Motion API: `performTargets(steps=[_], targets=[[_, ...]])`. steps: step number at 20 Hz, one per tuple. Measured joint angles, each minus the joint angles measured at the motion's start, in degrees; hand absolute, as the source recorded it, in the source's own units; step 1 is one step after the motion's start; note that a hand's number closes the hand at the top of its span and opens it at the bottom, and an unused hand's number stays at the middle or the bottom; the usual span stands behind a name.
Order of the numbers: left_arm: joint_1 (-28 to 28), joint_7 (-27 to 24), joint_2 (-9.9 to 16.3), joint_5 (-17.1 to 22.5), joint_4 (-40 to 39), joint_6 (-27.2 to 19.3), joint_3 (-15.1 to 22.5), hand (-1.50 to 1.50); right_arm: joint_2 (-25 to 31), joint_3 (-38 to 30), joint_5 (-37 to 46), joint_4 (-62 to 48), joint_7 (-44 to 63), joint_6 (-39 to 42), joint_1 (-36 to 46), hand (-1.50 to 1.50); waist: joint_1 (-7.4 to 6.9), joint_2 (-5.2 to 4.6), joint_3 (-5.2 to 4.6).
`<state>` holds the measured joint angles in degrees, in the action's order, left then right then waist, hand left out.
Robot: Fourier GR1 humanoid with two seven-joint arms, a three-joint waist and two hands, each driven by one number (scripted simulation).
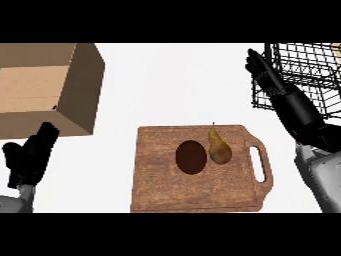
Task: Pick the cupcake from the cutting board and place it in the tiered basket
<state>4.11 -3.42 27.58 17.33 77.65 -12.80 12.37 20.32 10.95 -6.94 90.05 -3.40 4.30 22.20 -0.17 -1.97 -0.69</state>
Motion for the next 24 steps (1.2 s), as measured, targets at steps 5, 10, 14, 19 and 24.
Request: performTargets(steps=[5,10,14,19,24], targets=[[3.71,-1.55,-1.82,-2.31,1.27,-2.61,0.13,0.00,-5.45,-0.86,-12.31,-6.50,-2.09,9.67,4.05,1.50,-2.05,0.52,0.76],[7.00,-1.84,-5.61,-3.81,4.04,-4.35,2.88,0.00,-10.45,-2.42,-23.73,-15.54,0.21,16.32,5.41,-1.50,-3.08,-0.15,1.26],[8.76,-0.69,-7.81,-4.52,5.13,-5.80,4.32,0.00,-12.46,-0.86,-35.07,-21.77,4.59,29.77,5.17,-1.50,-3.83,-0.21,1.20],[9.43,0.64,-9.59,-6.38,5.58,-8.31,5.58,0.00,-5.77,-3.47,-45.57,-29.70,7.29,49.39,9.26,-1.50,-3.08,0.45,1.02],[9.44,1.05,-10.15,-7.59,5.57,-9.53,6.09,0.00,3.72,-6.07,-40.95,-28.83,6.97,56.40,15.84,-1.50,-2.42,0.99,0.94]])
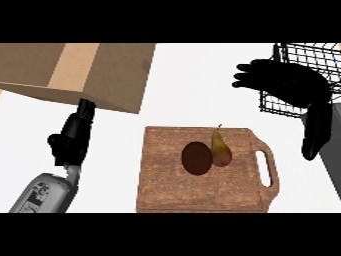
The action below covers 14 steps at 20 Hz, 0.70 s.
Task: Pick the cupcake from the cutting board and place it in the tiered basket
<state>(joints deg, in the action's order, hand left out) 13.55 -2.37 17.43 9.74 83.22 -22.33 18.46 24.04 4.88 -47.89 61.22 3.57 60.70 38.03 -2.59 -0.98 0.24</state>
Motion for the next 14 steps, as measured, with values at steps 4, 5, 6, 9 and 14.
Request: performTargets(steps=[4,5,6,9,14], targets=[[-0.19,0.77,-0.33,-0.55,0.33,-0.72,0.39,0.00,5.33,-0.97,8.25,7.90,-0.33,1.30,4.38,-1.50,0.72,0.57,0.02],[-0.25,0.72,-0.37,-0.55,0.35,-0.77,0.33,0.00,6.25,-1.28,10.55,10.20,-0.39,1.41,5.59,-1.50,0.77,0.64,0.01],[-0.46,0.71,-0.27,-0.66,0.47,-0.91,0.25,0.00,6.94,-1.55,13.04,12.59,-0.58,1.51,6.28,-1.50,0.80,0.69,0.02],[-0.21,1.34,-0.51,-1.00,0.76,-1.37,0.34,0.00,7.73,-1.37,20.57,20.23,-0.93,1.51,8.20,-1.50,1.04,0.75,0.02],[-1.12,0.95,-0.87,-1.57,1.23,-1.55,0.49,0.00,5.95,0.81,34.38,31.28,-2.60,0.85,7.14,-1.50,1.13,0.63,-0.03]])
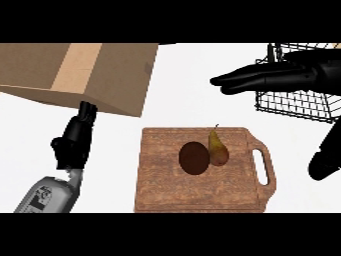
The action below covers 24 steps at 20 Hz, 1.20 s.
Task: Pick the cupcake from the cutting board and place it in the tiered basket
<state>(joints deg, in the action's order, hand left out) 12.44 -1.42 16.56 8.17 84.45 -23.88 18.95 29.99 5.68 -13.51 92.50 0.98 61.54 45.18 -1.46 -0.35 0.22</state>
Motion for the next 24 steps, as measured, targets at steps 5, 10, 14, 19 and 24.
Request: performTargets(steps=[5,10,14,19,24], targets=[[-0.68,2.06,0.22,-0.62,2.49,-0.15,-0.34,0.00,-1.57,3.84,12.07,6.82,-3.68,-1.74,-4.09,-1.50,0.23,0.04,-0.08],[-2.02,2.71,-0.61,-1.86,3.57,-0.09,-0.10,0.00,-1.71,8.02,21.19,9.71,-7.98,-3.67,-6.68,-1.50,0.50,0.09,-0.13],[-1.78,2.49,-1.70,-3.03,2.93,-0.17,-0.38,0.00,-0.77,11.35,26.16,9.40,-9.98,-5.12,-6.51,-1.50,0.65,0.12,-0.16],[-1.52,1.72,-2.20,-3.02,2.36,1.67,-1.46,0.00,0.74,15.44,31.73,7.58,-12.26,-7.15,-5.94,-1.50,0.80,0.24,-0.13],[-2.36,2.10,-3.15,-4.39,2.94,1.72,-1.85,0.00,2.86,18.40,37.20,6.65,-16.00,-10.74,-6.93,-1.50,0.88,0.27,-0.14]])
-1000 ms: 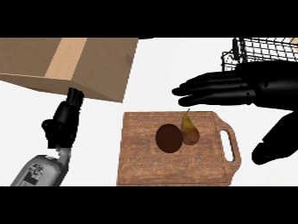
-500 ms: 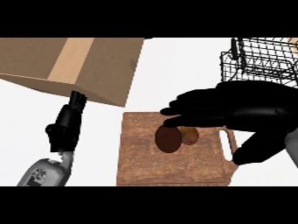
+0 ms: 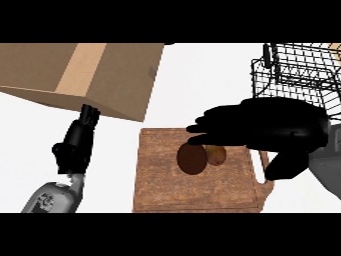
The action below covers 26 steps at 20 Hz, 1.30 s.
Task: Pick the cupcake from the cutting board and place it in the tiered basket
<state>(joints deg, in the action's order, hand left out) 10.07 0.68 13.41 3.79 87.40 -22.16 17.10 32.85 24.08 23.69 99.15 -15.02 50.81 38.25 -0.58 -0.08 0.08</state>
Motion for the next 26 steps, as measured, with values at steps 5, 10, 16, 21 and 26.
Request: performTargets(steps=[5,10,16,21,26], targets=[[-0.35,0.86,-0.38,-0.55,1.03,1.13,-1.01,0.00,1.72,1.97,5.60,-2.72,-4.90,-4.80,0.31,-1.50,0.01,0.01,-0.02],[-0.55,1.19,-1.65,-2.54,0.98,0.92,-1.03,0.00,1.59,4.99,10.55,-2.28,-6.92,-8.64,-1.53,-1.50,0.20,0.05,-0.04],[-1.52,1.03,-2.55,-3.81,1.48,1.27,-1.23,0.00,1.23,7.61,15.34,-5.02,-13.00,-14.58,-0.17,-1.50,0.05,0.00,-0.06],[-1.65,1.61,-2.63,-3.81,1.99,3.13,-2.58,0.00,-0.46,7.87,19.92,-7.83,-16.30,-18.46,-0.71,-1.50,0.14,0.13,0.03],[-1.42,2.54,-3.37,-4.76,2.44,3.93,-3.64,0.00,-3.54,6.83,24.02,-11.29,-15.97,-19.49,-1.48,-1.50,0.26,0.15,0.05]])
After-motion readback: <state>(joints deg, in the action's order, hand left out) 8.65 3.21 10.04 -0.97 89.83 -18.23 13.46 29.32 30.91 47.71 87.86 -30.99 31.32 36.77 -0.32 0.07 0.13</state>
